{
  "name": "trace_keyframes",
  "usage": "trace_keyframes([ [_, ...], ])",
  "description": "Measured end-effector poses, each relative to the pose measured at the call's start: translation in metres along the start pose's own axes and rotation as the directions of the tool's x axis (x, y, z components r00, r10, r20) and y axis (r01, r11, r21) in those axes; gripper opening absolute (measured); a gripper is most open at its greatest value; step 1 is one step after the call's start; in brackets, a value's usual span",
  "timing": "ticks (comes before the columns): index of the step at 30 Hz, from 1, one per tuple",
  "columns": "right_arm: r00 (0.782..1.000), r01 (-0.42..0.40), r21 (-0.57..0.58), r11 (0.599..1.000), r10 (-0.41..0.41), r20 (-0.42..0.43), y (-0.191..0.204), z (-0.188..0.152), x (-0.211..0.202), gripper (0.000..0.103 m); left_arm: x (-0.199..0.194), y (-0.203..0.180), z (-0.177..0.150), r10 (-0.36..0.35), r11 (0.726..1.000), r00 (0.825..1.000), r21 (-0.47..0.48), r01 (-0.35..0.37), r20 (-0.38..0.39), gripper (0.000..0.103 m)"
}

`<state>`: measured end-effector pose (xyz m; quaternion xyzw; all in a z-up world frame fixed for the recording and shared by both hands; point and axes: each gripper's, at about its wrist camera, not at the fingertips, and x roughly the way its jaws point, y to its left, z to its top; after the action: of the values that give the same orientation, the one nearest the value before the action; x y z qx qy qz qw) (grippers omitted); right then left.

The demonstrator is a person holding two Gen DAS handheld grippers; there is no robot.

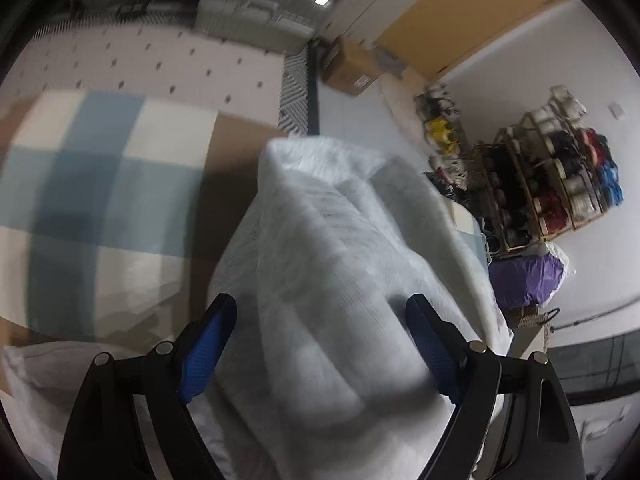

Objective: Fold large clothes

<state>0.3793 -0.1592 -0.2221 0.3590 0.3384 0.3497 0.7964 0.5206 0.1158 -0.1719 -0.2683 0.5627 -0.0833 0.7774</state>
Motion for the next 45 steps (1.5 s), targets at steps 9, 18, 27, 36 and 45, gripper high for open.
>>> trace_keyframes([
  [9, 1.0, -0.006, -0.003, 1.0, 0.006, -0.003, 0.001, 0.0, 0.0, 0.092, -0.061, -0.092, -0.019, 0.024, 0.931, 0.967, 0.347, -0.114, 0.253, 0.015],
  [18, 0.992, -0.122, 0.044, 0.992, 0.121, 0.028, -0.007, 0.003, -0.013, 0.093, -0.161, -0.125, -0.178, -0.266, 0.639, 0.922, 0.768, -0.049, 0.28, 0.016],
  [27, 0.914, -0.404, 0.288, 0.869, 0.395, 0.09, -0.034, -0.009, -0.04, 0.095, -0.143, -0.013, -0.263, -0.289, 0.797, 0.953, 0.575, 0.184, 0.096, 0.051],
  [36, 0.898, -0.432, 0.411, 0.803, 0.427, 0.11, -0.024, -0.039, -0.069, 0.096, -0.175, 0.01, -0.306, -0.437, 0.818, 0.895, 0.449, 0.358, 0.082, 0.082],
  [45, 0.999, -0.03, 0.079, 0.996, 0.028, 0.035, 0.041, -0.071, -0.145, 0.097, -0.191, 0.017, -0.342, -0.4, 0.84, 0.91, 0.441, 0.316, 0.11, 0.082],
])
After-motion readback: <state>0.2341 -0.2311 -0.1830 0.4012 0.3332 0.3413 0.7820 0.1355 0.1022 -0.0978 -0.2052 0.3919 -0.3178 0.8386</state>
